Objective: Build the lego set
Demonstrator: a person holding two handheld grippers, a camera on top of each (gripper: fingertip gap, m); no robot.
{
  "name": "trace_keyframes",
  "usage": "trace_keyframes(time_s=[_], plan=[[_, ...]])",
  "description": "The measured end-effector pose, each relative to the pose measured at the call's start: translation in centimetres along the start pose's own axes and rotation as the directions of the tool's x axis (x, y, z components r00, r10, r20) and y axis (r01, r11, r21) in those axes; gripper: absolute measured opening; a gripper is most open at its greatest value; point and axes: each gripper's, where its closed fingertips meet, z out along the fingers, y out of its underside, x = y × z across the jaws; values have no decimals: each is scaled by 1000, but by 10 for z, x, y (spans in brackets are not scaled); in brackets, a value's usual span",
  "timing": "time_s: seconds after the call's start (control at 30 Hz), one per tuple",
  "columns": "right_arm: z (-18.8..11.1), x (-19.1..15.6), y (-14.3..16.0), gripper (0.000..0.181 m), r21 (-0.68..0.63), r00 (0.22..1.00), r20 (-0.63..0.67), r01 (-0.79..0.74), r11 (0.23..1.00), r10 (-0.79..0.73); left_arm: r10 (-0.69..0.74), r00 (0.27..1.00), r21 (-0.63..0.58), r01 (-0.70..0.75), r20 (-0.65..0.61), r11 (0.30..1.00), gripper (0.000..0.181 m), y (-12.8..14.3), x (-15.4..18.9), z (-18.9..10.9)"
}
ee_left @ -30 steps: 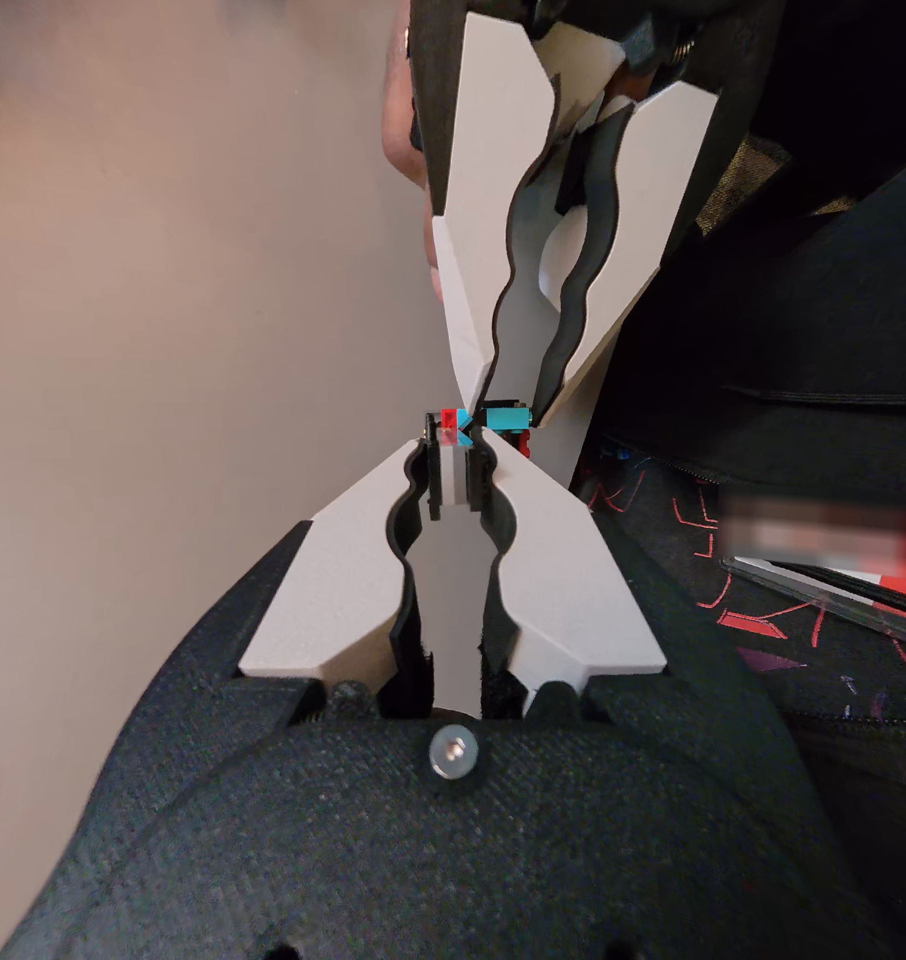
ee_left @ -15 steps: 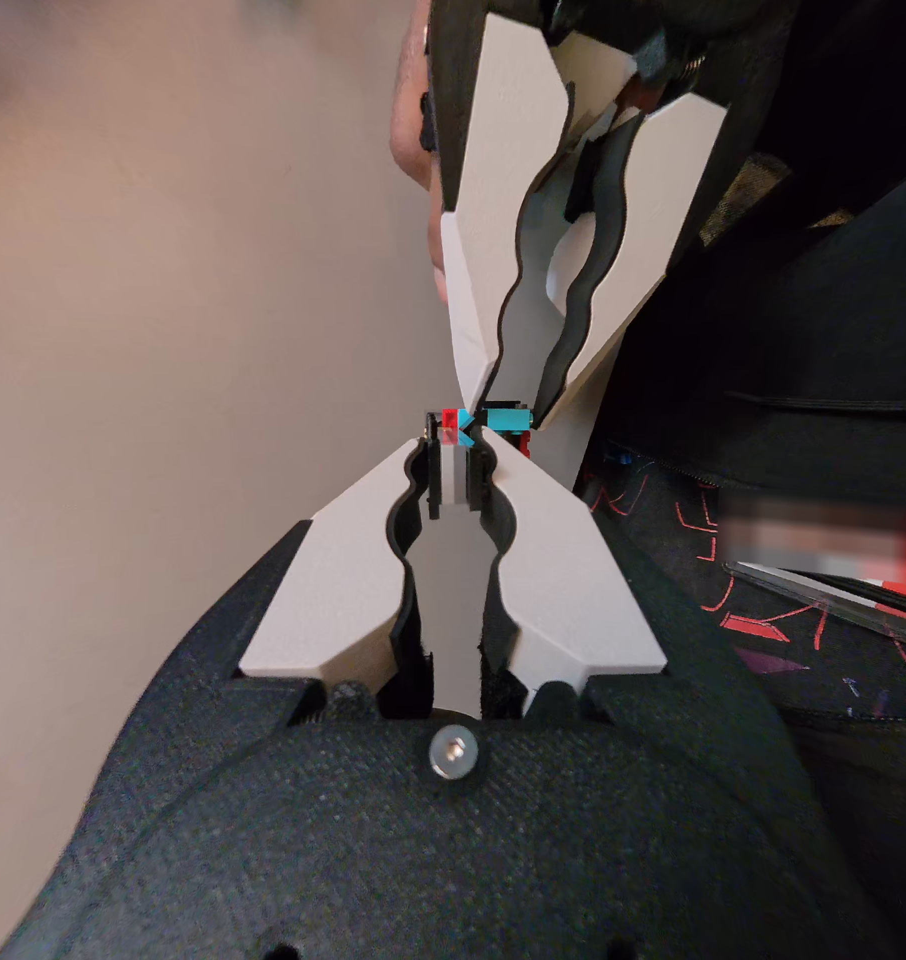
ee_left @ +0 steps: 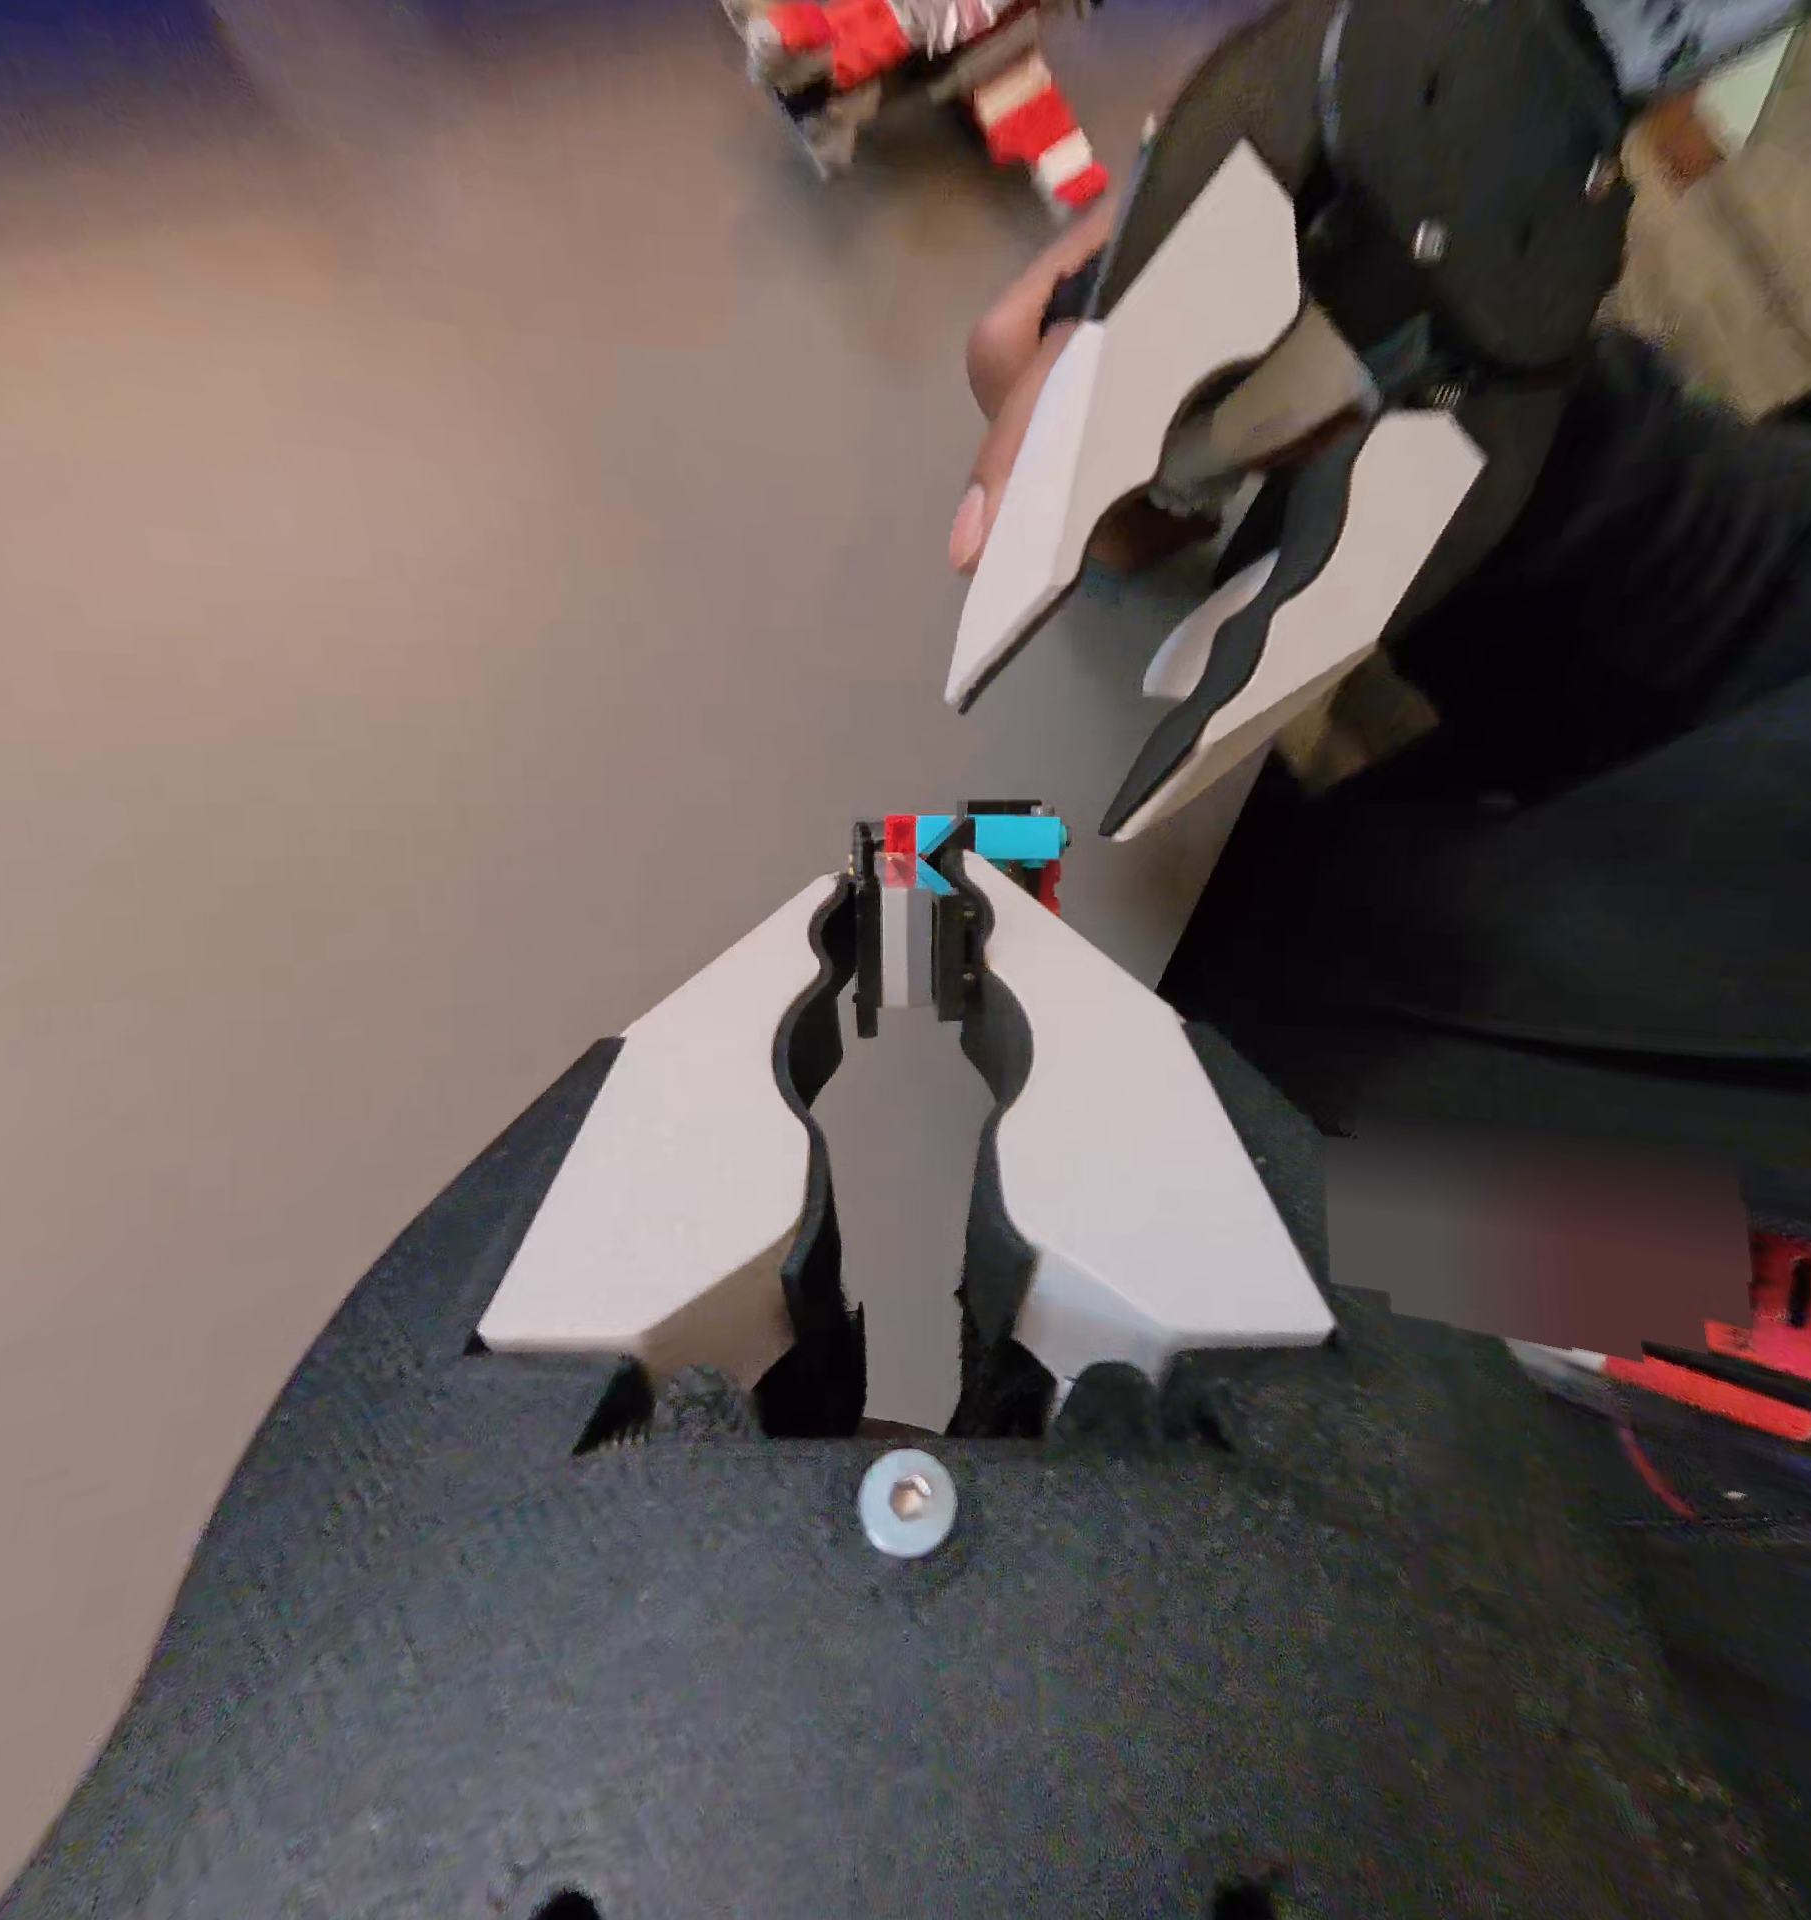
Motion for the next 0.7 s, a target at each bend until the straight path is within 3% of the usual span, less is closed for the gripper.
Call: trace_keyframes(time_s=[0.03,0.23,0.4,0.57,0.7], plan=[[0,2,-1,38,16,1000,-15,-4,1000,5,-47,999,48,48,-23,998,18,-3,-1,-2],[1,15,-20,38,145,996,-88,-1,989,14,-288,918,306,367,-273,878,17,-17,-13,-24],[9,19,-39,38,246,992,-125,15,969,17,-232,855,499,468,-463,729,17,-27,-15,-51],[24,25,-52,44,310,984,-129,-80,947,125,-134,883,656,428,-449,622,17,-28,-22,-67],[36,31,-60,54,350,961,-127,-189,918,246,-82,932,776,341,-353,531,17,-29,-31,-81]])
